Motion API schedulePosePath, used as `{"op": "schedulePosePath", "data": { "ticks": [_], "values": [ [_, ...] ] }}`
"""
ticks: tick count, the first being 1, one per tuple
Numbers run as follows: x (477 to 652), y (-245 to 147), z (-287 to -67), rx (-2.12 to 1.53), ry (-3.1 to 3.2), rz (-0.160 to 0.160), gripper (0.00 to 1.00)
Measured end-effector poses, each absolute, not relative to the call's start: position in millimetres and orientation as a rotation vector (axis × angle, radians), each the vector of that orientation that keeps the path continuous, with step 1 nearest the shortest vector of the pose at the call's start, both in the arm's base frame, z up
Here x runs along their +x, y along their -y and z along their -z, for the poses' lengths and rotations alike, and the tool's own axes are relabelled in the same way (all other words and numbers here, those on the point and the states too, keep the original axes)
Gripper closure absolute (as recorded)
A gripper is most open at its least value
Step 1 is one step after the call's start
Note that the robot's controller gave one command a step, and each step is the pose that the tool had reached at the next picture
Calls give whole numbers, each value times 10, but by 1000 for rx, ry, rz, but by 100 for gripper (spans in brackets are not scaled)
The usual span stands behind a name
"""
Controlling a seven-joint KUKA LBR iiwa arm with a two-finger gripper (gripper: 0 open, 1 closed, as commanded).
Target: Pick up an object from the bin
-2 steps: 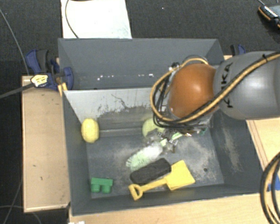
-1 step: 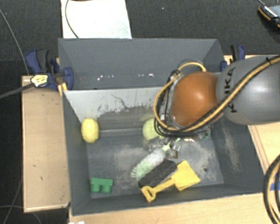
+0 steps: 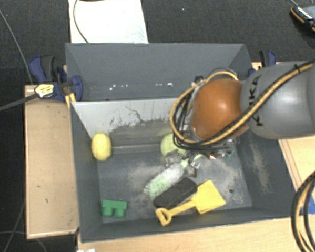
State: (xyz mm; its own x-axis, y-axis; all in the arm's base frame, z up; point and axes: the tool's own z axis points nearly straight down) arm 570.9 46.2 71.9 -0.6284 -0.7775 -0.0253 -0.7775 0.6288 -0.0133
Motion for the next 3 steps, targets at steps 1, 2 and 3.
{"op": "schedulePosePath", "data": {
  "ticks": [1,2,3],
  "values": [
    [5717,-464,-720,-1341,-2808,2,100],
    [5762,-494,-1727,-1417,-2770,0,100],
    [5713,-442,-750,-1383,-2788,-4,100]
  ]
}}
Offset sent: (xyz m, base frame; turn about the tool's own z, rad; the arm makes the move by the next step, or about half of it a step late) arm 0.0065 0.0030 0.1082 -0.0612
